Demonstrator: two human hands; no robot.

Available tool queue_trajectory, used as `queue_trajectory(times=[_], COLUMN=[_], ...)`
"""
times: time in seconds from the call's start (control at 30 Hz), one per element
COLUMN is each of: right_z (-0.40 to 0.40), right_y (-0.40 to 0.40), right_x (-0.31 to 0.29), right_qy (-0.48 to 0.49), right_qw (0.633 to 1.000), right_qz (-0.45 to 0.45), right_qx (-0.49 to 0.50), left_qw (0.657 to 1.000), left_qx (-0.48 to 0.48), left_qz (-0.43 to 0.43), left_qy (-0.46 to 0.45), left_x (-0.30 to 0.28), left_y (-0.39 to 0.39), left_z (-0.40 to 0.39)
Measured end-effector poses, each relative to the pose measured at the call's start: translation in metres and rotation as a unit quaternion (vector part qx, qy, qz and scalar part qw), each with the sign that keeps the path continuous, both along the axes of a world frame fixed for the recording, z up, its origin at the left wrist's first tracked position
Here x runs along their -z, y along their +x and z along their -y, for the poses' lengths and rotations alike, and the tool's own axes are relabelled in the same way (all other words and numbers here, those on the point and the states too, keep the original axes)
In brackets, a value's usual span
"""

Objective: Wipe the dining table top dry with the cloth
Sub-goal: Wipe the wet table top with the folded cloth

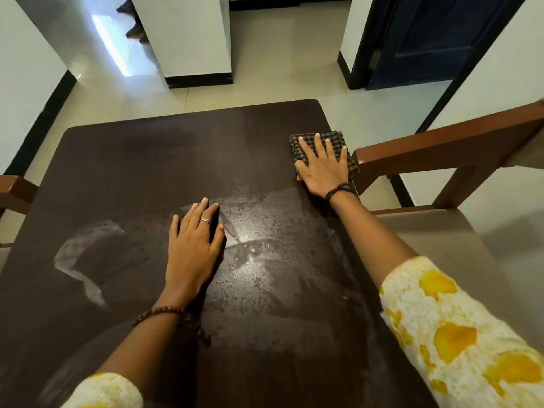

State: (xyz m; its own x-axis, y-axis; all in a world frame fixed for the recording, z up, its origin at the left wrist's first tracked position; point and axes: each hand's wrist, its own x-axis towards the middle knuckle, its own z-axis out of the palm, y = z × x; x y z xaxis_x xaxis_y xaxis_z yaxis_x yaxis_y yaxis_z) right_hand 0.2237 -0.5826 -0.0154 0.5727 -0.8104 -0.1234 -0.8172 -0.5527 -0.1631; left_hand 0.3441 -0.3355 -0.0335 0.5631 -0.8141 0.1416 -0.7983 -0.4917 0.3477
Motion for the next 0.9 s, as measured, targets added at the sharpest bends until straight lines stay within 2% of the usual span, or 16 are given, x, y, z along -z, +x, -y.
queue_trajectory(times=[0.17, 0.4, 0.5, 0.63, 0.8, 0.9], right_z=[-0.047, 0.005, -0.007, -0.034, -0.059, -0.080], right_y=[-0.042, -0.007, -0.013, -0.029, 0.022, 0.071], right_x=[0.004, -0.002, 0.001, 0.004, -0.001, -0.004], right_qy=[-0.044, 0.019, -0.002, -0.037, 0.012, 0.020], right_qw=[0.999, 0.999, 0.999, 0.997, 0.975, 0.987], right_qz=[0.013, 0.003, 0.001, 0.010, 0.027, 0.023], right_qx=[0.014, 0.042, 0.034, 0.062, 0.221, 0.160], left_qw=[1.000, 1.000, 1.000, 0.997, 0.993, 0.994], left_qx=[0.001, 0.003, 0.007, -0.057, -0.111, -0.101], left_qz=[-0.005, -0.007, -0.004, 0.047, -0.001, -0.021], left_qy=[-0.004, -0.002, -0.006, 0.000, 0.046, 0.033], left_x=[-0.001, -0.001, -0.002, 0.002, 0.002, 0.001], left_y=[-0.001, -0.001, -0.002, 0.000, -0.004, -0.004], left_z=[-0.001, 0.002, 0.001, -0.001, -0.001, 0.000])
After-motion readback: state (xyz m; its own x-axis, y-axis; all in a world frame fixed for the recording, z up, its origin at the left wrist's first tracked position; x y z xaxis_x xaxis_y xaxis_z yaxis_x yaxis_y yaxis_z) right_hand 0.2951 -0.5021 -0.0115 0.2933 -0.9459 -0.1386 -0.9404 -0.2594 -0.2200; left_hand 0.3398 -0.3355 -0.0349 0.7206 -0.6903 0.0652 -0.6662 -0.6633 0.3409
